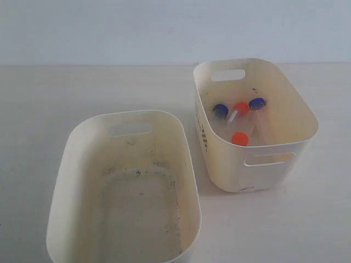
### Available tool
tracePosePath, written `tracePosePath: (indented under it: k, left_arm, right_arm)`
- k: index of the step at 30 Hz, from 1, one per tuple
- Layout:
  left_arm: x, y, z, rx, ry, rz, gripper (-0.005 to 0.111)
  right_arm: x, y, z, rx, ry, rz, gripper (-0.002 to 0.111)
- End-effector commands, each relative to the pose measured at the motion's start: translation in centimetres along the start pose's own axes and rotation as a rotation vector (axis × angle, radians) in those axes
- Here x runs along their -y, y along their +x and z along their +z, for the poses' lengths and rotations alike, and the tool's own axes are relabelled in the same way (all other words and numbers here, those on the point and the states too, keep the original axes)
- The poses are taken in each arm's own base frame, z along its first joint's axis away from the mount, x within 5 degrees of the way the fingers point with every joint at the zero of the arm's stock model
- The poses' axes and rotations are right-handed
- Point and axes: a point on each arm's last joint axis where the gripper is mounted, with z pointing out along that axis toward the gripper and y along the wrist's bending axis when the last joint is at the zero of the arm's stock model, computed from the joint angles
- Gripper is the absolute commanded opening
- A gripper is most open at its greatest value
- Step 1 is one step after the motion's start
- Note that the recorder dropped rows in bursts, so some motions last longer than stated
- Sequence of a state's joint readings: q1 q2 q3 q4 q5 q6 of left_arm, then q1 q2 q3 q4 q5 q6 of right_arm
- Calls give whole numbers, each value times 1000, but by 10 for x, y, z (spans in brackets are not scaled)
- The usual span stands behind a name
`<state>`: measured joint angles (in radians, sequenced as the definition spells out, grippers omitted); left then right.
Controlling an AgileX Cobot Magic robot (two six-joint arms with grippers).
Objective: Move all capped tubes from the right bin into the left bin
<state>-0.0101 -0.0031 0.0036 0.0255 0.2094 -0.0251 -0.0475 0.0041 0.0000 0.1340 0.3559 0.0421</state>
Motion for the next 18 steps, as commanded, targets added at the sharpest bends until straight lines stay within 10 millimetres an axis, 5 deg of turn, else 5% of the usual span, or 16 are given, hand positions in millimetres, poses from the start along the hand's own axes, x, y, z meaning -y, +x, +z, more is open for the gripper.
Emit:
tracePosePath:
  k: [1,10,13,15,18]
  left_arm:
    - [0,-2,0,7,1,-16,4]
    - [0,-2,0,7,1,-16,4]
    - [0,-2,0,7,1,-16,4]
    - [0,-2,0,7,1,-16,4]
    - [0,-2,0,7,1,-16,4]
  right_arm:
    - [0,-5,0,57,5,-54,0]
    - [-2,-54,-18,644,-28,1,0]
    - [-3,-84,-57,1180,-61,38,0]
    - [0,-102,-79,1354,-87,161,0]
    - [-8,-150,-98,1270,-85,196,0]
